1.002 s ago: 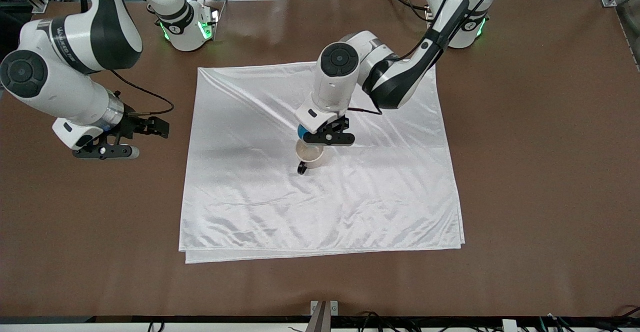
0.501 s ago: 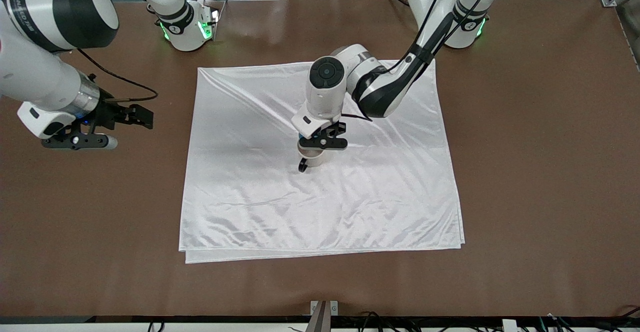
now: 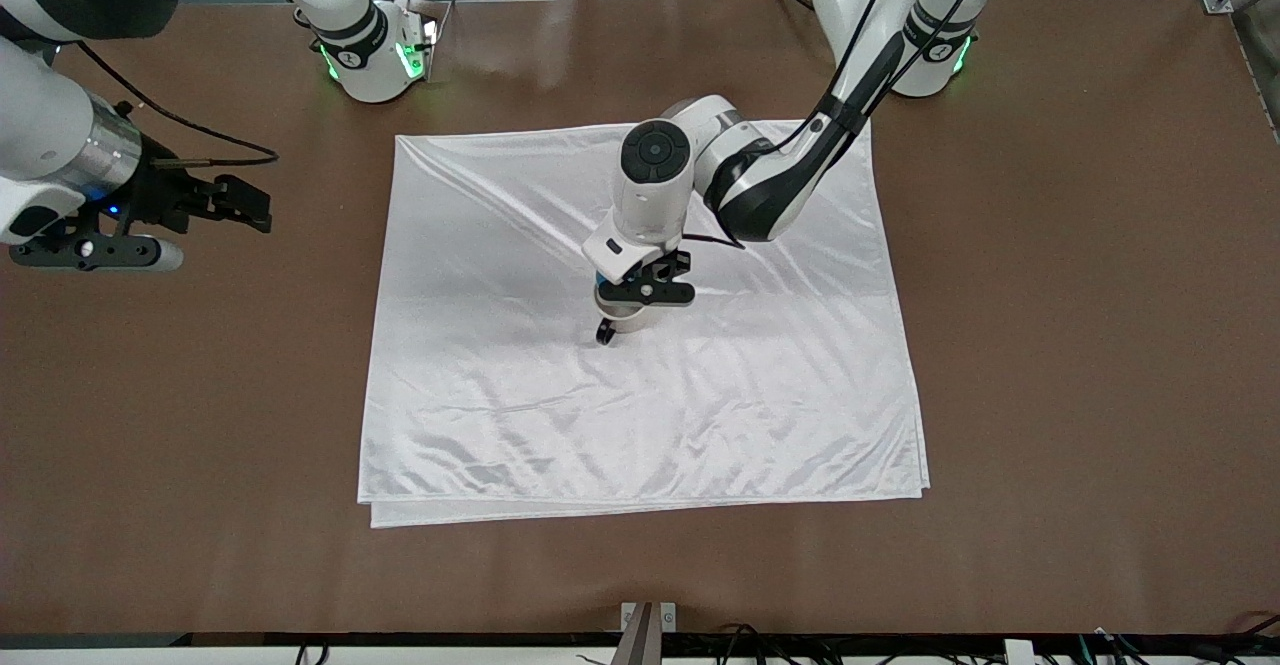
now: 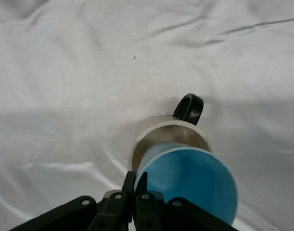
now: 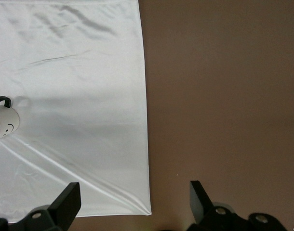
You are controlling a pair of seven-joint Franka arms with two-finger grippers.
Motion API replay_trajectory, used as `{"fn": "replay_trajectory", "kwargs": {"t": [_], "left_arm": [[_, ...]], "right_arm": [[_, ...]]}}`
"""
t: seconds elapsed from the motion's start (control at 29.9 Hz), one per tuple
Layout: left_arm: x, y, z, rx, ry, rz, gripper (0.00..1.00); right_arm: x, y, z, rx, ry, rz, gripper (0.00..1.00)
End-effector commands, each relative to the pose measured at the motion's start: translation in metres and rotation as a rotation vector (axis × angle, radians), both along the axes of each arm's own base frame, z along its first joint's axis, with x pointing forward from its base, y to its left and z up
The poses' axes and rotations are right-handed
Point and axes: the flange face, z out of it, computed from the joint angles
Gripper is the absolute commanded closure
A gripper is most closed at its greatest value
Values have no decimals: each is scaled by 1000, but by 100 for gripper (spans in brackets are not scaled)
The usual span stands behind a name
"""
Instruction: Place blue cup into white mug on cloth
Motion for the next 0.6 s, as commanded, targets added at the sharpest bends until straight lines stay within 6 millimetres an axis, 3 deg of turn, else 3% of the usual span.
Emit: {"fn": "replay_trajectory", "kwargs": {"t": [0.0,0.03,0.07,0.3,0.47,0.57], "left_arm": [[9,0,0,6,-34,19,52],[10,1,0,6,-34,18,18],[12,2,1,9,-39,19,0],[19,2,20,-10,-64,32,0],[30,14,55,-30,-104,56,0],[45,33,91,-50,-149,91,0]], "right_arm": [[-2,-14,19,22,-11,-10,0],[-2,-16,21,22,-15,-14,0],[-1,-19,23,22,-21,-21,0],[7,-64,31,20,-66,-97,0],[4,-80,31,17,-48,-111,0],[3,-84,31,18,-41,-103,0]]}}
